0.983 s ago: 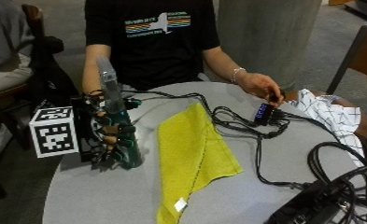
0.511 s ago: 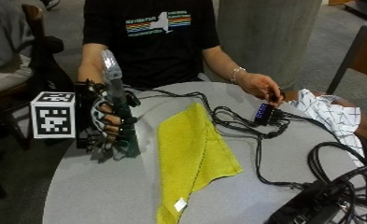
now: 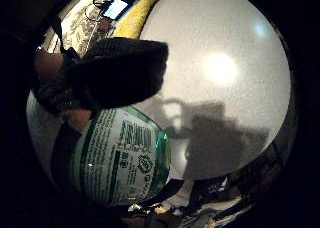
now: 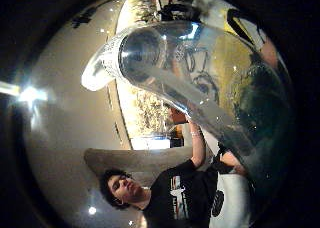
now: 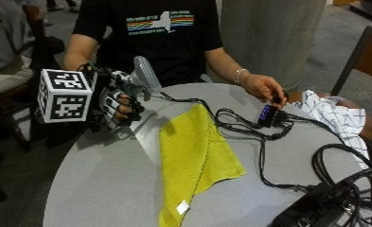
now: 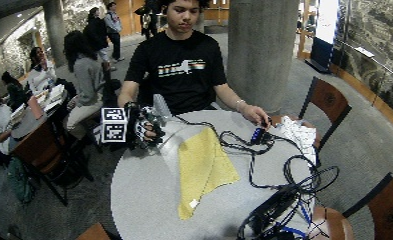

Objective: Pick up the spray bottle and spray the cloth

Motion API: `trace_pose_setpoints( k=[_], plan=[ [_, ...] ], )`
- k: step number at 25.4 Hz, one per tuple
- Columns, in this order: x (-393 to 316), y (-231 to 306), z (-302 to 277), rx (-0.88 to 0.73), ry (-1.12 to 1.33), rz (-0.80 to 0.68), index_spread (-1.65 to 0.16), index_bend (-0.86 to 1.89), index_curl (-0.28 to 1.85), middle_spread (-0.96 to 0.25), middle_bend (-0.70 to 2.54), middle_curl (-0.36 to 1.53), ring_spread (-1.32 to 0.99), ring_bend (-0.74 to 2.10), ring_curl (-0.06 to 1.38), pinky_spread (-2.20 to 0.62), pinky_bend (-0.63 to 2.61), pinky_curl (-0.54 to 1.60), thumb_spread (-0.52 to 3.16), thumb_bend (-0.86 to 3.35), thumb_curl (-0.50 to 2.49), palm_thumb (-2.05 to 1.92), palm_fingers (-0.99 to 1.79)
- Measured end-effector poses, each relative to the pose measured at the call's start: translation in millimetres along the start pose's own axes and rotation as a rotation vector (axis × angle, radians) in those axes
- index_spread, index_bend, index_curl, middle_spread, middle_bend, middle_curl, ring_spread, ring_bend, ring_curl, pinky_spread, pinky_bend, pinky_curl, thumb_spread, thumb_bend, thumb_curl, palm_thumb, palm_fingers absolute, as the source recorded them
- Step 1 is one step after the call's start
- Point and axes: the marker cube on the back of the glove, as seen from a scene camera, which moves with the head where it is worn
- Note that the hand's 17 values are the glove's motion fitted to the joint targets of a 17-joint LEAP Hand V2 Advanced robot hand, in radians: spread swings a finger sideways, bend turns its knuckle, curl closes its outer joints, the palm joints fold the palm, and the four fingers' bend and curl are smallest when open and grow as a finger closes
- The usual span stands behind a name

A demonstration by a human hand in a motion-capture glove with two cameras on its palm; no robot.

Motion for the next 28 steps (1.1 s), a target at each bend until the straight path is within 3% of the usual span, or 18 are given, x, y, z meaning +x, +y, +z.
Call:
trace_pose_setpoints(
  k=[13,28],
  plan=[
    [7.9,2.0,27.2,-0.206,-0.007,0.229,-0.20,0.13,0.35,-0.05,0.33,0.46,-0.02,0.38,0.39,0.15,0.45,0.32,0.60,-0.04,0.61,1.03,1.10],
    [13.1,3.8,38.9,-0.272,0.034,0.343,-0.19,0.12,0.35,-0.03,0.34,0.48,0.00,0.40,0.41,0.14,0.47,0.33,0.71,-0.03,0.62,0.99,1.11]
  ],
)
